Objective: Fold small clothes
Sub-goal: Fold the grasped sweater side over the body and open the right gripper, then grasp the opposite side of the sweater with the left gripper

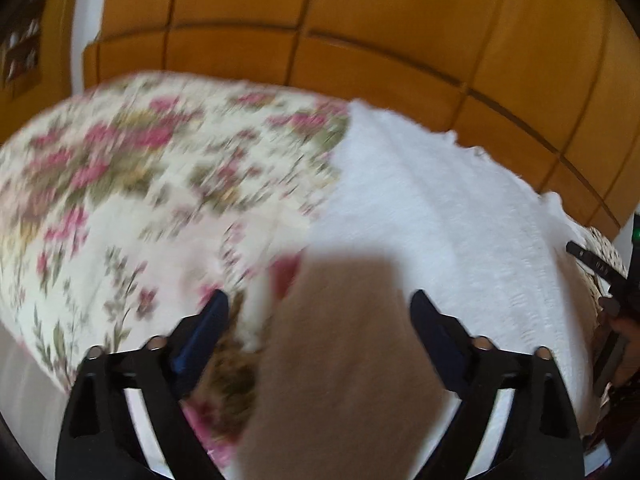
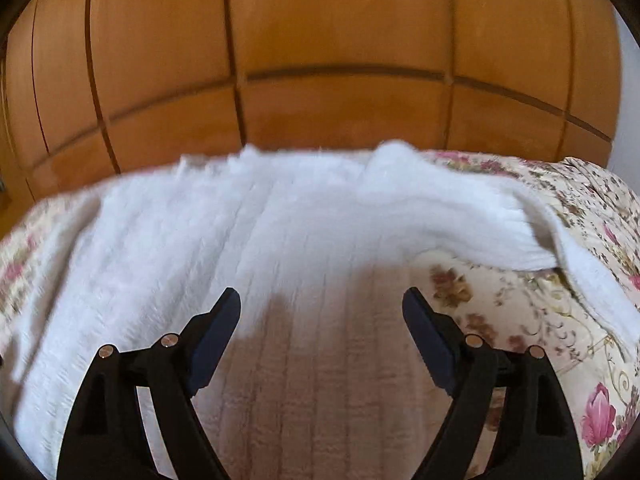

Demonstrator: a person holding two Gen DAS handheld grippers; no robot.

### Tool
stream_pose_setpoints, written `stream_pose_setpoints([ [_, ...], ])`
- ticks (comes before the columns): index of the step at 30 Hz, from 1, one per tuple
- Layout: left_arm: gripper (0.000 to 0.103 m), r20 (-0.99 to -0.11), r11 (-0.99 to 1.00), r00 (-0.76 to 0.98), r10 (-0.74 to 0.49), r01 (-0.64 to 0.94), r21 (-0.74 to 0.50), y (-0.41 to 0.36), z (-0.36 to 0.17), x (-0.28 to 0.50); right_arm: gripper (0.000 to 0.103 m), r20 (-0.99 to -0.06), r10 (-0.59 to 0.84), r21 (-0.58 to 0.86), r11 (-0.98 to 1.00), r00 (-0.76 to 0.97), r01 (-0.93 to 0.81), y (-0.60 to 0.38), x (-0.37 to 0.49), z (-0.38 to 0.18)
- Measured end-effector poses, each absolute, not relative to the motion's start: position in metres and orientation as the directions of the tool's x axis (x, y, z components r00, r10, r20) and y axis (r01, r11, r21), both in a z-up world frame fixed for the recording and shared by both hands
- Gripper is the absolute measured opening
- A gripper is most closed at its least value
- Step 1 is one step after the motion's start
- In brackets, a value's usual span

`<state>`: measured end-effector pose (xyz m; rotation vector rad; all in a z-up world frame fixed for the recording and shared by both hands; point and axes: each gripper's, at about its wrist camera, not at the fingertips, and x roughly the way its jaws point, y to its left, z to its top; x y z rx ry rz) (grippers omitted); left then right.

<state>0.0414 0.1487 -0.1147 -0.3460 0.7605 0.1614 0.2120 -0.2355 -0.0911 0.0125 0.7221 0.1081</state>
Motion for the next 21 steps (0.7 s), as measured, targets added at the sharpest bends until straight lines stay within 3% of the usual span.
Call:
stream_pose_setpoints([
  [1, 0.080, -0.721, 0.921, 0.693, -0.013, -0.272, -0.277, 0.156, -0.123, 0.040, 0.083, -0.679, 0.093, 0.046, 0.995, 0.728, -0.084, -0.235, 0.216, -0.097],
  [4, 0.080, -0.699, 0.925, 0.713, -0.048, -0.232, -0.300, 0.157, -0.125, 0.030, 0.084, -0.738, 0.079, 0.067, 0.997, 0.670, -0.043, -0.240, 0.226, -0.109],
  [6, 0.070, -0.705, 0.942, 0.707, -0.051, -0.201, -0.270, 0.151, -0.125, 0.030, 0.086, -0.747, 0.078, 0.071, 0.997, 0.660, -0.038, -0.239, 0.228, -0.111],
  [9, 0.035, -0.707, 0.939, 0.694, -0.138, -0.136, -0.317, 0.148, -0.121, 0.033, 0.091, -0.748, 0.042, 0.030, 0.999, 0.662, -0.029, -0.236, 0.229, -0.112],
  [10, 0.018, -0.705, 0.936, 0.690, -0.163, -0.118, -0.332, 0.149, -0.119, 0.034, 0.092, -0.750, 0.033, 0.022, 0.999, 0.661, -0.026, -0.235, 0.229, -0.113],
  [11, 0.011, -0.707, 0.935, 0.685, -0.176, -0.108, -0.337, 0.152, -0.116, 0.036, 0.092, -0.751, 0.032, 0.021, 0.999, 0.660, -0.024, -0.235, 0.230, -0.113],
  [16, 0.008, -0.688, 0.925, 0.709, -0.155, -0.141, -0.353, 0.186, -0.095, 0.038, 0.093, -0.756, 0.057, 0.067, 0.998, 0.652, -0.010, -0.243, 0.231, -0.114],
  [21, 0.007, -0.672, 0.923, 0.741, -0.020, -0.244, -0.296, 0.242, -0.077, 0.044, 0.093, -0.755, 0.053, 0.062, 0.998, 0.653, -0.009, -0.245, 0.228, -0.113],
])
